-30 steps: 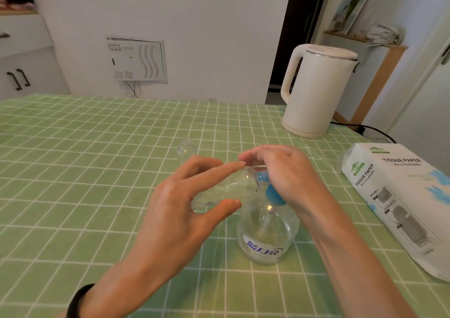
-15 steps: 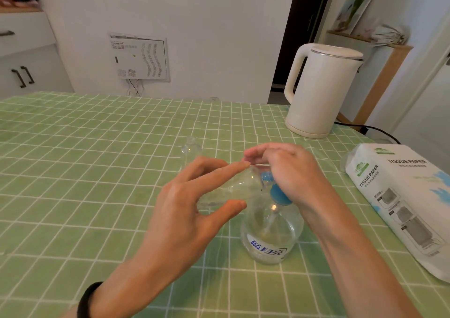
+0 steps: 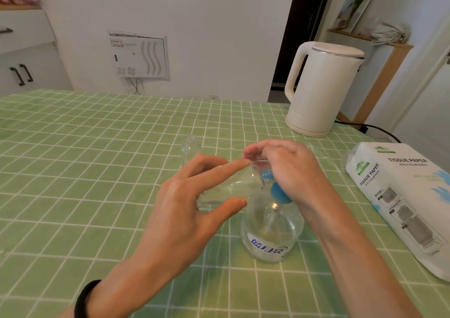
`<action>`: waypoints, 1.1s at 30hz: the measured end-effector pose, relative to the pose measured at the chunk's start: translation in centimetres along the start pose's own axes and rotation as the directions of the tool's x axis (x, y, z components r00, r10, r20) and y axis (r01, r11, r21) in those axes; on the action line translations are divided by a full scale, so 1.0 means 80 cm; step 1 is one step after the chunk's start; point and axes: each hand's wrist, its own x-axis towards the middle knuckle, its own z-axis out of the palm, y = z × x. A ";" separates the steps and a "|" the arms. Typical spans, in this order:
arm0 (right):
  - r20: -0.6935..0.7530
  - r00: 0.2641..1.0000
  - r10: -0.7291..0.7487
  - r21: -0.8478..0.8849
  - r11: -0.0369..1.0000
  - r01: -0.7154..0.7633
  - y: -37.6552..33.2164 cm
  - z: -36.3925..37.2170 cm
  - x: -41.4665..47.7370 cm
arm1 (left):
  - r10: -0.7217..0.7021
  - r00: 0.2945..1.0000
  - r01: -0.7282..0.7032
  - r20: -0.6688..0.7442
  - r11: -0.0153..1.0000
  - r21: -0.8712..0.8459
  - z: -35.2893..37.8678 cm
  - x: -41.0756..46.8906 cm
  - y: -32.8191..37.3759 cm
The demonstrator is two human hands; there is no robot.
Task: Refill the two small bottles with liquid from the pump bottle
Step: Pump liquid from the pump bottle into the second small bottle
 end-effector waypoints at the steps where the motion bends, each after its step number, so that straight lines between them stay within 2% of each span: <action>1: 0.008 1.000 0.005 -0.003 1.000 -0.005 0.000 0.000 -0.001 | -0.001 1.000 0.001 0.002 1.000 -0.001 0.000 0.000 0.000; 11: -0.006 0.995 -0.095 -0.047 0.994 0.094 -0.005 -0.003 -0.002 | 0.008 1.000 -0.008 -0.015 1.000 -0.011 -0.003 -0.002 0.008; 18: 0.037 0.999 0.004 -0.010 1.000 -0.003 0.002 -0.002 0.000 | -0.011 1.000 0.011 0.004 1.000 -0.011 0.000 -0.002 0.002; 28: 0.014 0.996 -0.093 -0.042 0.995 0.093 -0.005 -0.002 0.002 | 0.005 1.000 -0.005 -0.009 1.000 -0.007 -0.002 -0.002 0.005; 33: 0.025 1.000 -0.014 -0.029 0.999 0.015 0.002 -0.002 0.002 | -0.007 1.000 0.007 0.004 1.000 0.001 0.001 -0.002 0.001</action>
